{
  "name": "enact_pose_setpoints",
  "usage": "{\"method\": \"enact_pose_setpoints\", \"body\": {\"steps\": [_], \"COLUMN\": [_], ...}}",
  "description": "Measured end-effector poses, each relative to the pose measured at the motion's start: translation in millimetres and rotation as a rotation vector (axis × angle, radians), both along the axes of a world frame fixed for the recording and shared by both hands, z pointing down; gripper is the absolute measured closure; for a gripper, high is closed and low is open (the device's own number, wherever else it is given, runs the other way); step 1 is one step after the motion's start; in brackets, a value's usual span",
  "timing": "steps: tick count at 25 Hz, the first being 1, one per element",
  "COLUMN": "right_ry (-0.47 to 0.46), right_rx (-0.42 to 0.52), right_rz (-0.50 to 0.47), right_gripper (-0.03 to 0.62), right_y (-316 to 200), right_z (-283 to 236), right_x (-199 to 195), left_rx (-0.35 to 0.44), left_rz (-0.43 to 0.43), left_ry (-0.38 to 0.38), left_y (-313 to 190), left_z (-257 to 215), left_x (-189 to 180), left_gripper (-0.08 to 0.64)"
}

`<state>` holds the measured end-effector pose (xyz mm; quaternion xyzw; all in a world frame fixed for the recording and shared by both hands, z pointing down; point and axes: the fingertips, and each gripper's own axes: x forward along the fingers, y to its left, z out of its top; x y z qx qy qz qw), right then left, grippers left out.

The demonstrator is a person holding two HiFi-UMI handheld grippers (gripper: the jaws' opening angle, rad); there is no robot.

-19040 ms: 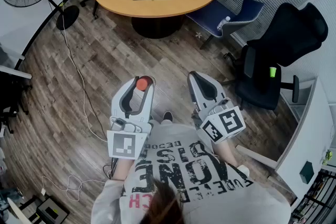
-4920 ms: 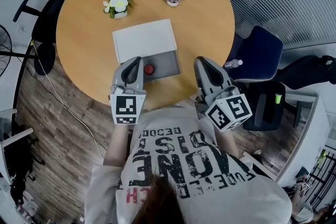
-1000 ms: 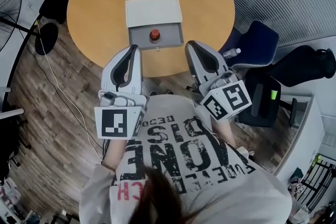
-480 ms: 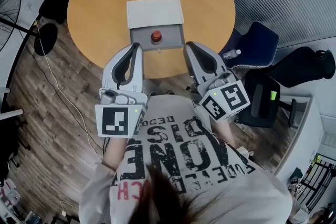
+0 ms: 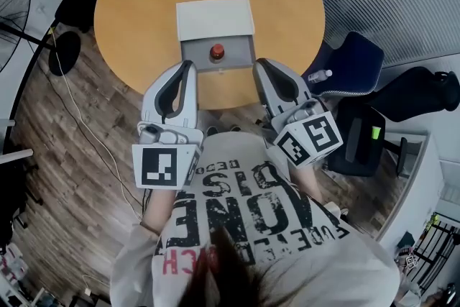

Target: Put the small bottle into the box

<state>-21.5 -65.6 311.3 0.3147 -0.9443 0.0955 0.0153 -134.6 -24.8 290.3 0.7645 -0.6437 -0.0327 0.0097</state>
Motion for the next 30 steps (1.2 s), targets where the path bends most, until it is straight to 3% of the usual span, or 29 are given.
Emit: {"method": "enact_pose_setpoints", "body": {"steps": [30], "right_ry": [0.005], "right_rx": [-0.005], "right_rz": [-0.007], "right_gripper": [0.574], "right_y": [-5.9], "right_z": [3.3], "right_x": [-1.0], "left_rx": [-0.044], "left_rz": [0.007], "left_ry": [0.005], "left_y": [-6.4], "left_z": [12.1], "left_x": [0.6], "left_gripper": [0.549]}}
